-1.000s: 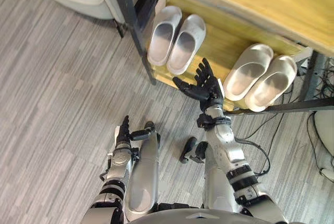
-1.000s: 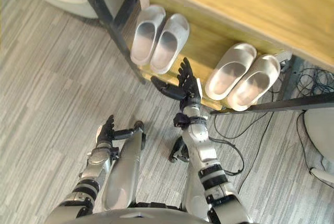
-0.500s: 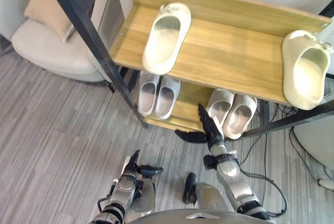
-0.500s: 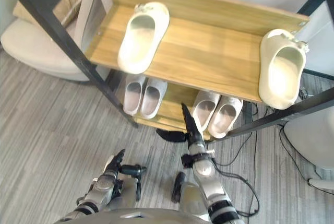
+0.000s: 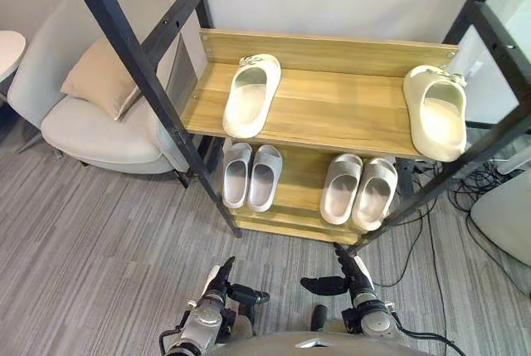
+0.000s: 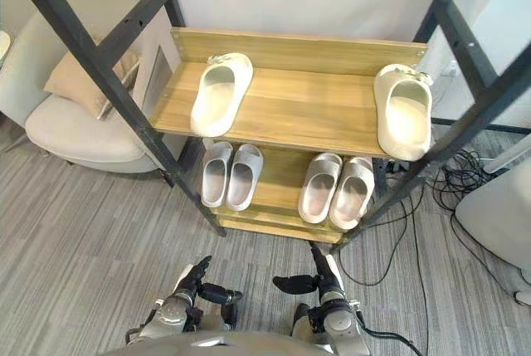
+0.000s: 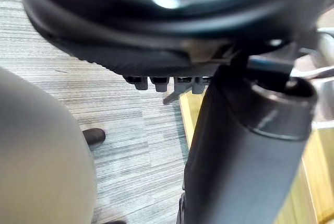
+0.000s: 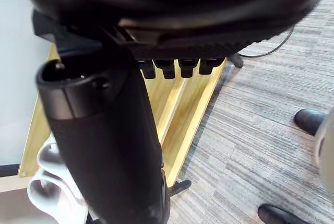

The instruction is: Organize the slippers on the shoe rack

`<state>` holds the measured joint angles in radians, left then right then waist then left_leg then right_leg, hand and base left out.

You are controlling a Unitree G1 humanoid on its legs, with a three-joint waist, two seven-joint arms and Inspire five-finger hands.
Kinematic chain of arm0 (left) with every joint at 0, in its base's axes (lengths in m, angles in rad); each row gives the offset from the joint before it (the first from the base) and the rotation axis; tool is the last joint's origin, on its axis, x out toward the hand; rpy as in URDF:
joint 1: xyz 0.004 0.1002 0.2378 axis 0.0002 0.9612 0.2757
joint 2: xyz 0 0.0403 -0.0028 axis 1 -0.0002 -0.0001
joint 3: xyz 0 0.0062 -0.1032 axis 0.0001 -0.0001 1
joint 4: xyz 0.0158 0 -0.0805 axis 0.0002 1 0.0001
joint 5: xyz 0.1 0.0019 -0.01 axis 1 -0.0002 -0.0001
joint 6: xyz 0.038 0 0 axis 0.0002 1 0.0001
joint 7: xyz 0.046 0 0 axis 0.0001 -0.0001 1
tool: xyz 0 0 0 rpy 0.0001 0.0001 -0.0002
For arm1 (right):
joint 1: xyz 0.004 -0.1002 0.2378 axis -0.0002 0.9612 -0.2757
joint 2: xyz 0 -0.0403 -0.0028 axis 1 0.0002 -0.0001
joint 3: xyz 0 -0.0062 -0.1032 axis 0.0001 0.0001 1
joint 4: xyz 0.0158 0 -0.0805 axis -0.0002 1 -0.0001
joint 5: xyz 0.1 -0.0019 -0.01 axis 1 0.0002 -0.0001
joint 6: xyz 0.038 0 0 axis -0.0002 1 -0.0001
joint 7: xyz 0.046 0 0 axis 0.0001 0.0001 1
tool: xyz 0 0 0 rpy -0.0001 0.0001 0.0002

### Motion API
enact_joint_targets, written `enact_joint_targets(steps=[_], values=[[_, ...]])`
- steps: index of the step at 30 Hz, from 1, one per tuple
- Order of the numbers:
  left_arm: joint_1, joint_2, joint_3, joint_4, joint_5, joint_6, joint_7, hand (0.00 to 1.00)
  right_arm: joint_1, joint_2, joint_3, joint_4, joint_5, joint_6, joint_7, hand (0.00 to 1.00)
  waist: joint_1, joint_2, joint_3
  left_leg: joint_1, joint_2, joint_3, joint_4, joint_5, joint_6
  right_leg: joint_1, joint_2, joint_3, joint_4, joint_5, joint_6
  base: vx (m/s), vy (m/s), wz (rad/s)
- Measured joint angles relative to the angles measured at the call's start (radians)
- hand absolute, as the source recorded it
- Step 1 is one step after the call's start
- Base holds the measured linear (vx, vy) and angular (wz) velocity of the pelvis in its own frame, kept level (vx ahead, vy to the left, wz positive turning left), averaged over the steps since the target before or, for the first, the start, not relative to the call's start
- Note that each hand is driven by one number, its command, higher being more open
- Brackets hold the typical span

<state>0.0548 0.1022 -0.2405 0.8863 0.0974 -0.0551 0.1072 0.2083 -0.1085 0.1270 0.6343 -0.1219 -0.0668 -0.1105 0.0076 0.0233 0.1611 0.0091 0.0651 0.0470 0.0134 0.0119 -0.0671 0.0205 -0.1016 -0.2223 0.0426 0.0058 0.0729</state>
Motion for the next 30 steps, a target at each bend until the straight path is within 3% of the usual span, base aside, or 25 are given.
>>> enact_joint_targets(steps=[4, 9, 17, 25, 30], values=[[0.043, 0.02, -0.091, -0.114, -0.016, 0.0, -0.029, 1.0, 0.002, 0.001, -0.051, 0.048, 0.006, 0.001, -0.009, 1.0, -0.004, 0.006, -0.006, 0.006, -0.001, -0.003, -0.021, 0.001, -0.001, 0.001, 0.0, 0.012, -0.028, 0.02, -0.002, -0.07, 0.022, -0.11], [0.092, 0.093, -0.302, -0.388, -0.075, -0.014, -0.105, 1.0, -0.014, 0.0, -0.116, 0.128, 0.006, -0.017, -0.028, 1.0, -0.008, 0.017, -0.037, 0.019, -0.008, -0.03, -0.029, 0.002, 0.0, 0.03, 0.001, -0.002, -0.054, 0.021, -0.002, 0.04, 0.002, 0.08], [0.056, 0.117, -0.544, -0.666, -0.283, -0.056, -0.216, 1.0, -0.051, -0.014, -0.137, 0.216, 0.004, -0.023, -0.03, 1.0, -0.015, 0.027, -0.059, 0.055, -0.02, -0.042, -0.062, 0.015, 0.019, 0.067, 0.003, -0.022, -0.066, 0.006, -0.001, 0.09, 0.001, 0.06], [-0.004, 0.119, -0.567, -0.915, -0.452, -0.056, -0.192, 1.0, -0.06, -0.015, -0.132, 0.231, -0.014, -0.017, -0.046, 1.0, -0.015, 0.032, -0.071, 0.066, -0.02, -0.041, -0.065, 0.013, 0.021, 0.073, 0.002, -0.021, -0.062, 0.002, -0.001, 0.0, 0.003, 0.0], [-0.054, 0.084, -0.532, -1.097, -0.481, -0.08, -0.097, 1.0, -0.05, -0.02, -0.125, 0.235, -0.013, -0.015, -0.054, 1.0, -0.011, 0.028, -0.094, 0.074, -0.02, -0.038, -0.065, 0.01, 0.023, 0.068, -0.004, -0.015, -0.04, -0.011, 0.003, -0.01, 0.003, -0.01]])
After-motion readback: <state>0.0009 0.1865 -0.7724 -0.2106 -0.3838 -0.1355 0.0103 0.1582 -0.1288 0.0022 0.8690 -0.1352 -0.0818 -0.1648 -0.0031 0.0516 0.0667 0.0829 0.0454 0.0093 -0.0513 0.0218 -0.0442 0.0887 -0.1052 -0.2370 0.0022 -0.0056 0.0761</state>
